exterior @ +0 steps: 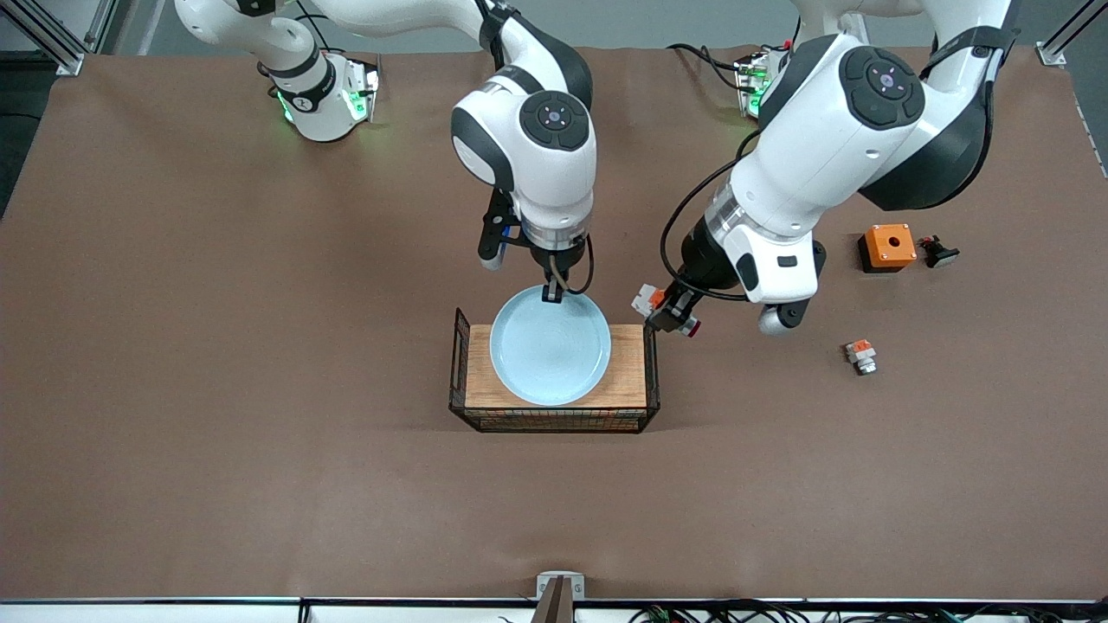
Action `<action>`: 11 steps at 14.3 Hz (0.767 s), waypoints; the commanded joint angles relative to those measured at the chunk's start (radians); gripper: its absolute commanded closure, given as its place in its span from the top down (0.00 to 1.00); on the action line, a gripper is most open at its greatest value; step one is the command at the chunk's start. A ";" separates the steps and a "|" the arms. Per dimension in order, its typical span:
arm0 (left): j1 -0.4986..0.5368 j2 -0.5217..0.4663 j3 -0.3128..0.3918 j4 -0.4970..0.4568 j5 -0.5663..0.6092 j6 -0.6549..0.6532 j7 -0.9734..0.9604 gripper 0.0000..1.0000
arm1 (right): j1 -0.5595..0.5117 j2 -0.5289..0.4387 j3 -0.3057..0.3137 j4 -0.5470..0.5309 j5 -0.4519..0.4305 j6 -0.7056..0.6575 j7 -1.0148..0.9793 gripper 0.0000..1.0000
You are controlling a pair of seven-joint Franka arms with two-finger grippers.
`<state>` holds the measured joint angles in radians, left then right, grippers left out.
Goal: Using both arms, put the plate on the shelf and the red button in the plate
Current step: 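Lower the plate into the basket while the left gripper brings the button closer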
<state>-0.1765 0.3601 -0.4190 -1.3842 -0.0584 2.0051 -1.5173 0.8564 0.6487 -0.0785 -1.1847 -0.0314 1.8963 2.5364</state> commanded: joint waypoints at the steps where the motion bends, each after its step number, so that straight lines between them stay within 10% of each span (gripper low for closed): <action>1: -0.001 0.022 -0.001 0.033 0.009 0.001 -0.018 0.30 | 0.010 0.025 -0.010 0.027 -0.033 0.013 0.033 0.00; 6: 0.000 0.020 -0.001 0.031 0.009 0.001 -0.018 0.30 | 0.009 0.043 -0.010 0.025 -0.048 0.027 0.033 0.04; 11: 0.002 0.020 -0.001 0.033 0.009 0.001 -0.018 0.30 | 0.004 0.057 -0.010 0.025 -0.061 0.030 0.028 0.37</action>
<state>-0.1755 0.3720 -0.4168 -1.3736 -0.0584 2.0065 -1.5173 0.8566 0.6910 -0.0838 -1.1847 -0.0651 1.9274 2.5418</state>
